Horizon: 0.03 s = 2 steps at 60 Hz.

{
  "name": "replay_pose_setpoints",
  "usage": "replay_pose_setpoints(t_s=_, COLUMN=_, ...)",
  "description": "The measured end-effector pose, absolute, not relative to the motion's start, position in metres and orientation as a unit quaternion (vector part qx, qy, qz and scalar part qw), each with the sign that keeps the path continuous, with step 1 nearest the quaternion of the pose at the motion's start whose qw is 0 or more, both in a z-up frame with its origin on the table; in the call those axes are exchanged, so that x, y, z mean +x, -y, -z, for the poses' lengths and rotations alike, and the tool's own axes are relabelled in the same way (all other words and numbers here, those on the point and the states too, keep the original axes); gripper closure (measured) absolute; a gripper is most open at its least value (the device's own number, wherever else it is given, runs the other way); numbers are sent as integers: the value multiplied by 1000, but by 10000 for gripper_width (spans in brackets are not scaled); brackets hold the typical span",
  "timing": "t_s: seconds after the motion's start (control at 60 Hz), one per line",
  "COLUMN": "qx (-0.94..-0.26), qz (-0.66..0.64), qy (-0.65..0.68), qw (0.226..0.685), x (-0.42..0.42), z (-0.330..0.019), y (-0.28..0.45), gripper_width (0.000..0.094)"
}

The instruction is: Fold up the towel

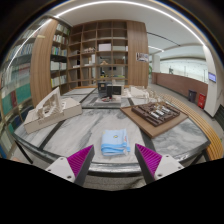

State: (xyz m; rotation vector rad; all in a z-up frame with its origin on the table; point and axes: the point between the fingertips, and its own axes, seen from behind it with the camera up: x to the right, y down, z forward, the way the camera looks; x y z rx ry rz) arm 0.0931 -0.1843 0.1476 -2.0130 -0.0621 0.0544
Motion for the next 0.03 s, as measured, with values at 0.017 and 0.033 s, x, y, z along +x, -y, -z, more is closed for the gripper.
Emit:
replay_pose_setpoints(t_s=0.017, qx=-844, qz=-28, qy=24, qw=534, x=94, z=-147, y=184, gripper_width=97)
replay_pose_setpoints(t_s=0.033, qx=-845, qz=-36, qy=22, qw=534, x=93, z=-147, y=185, gripper_width=101)
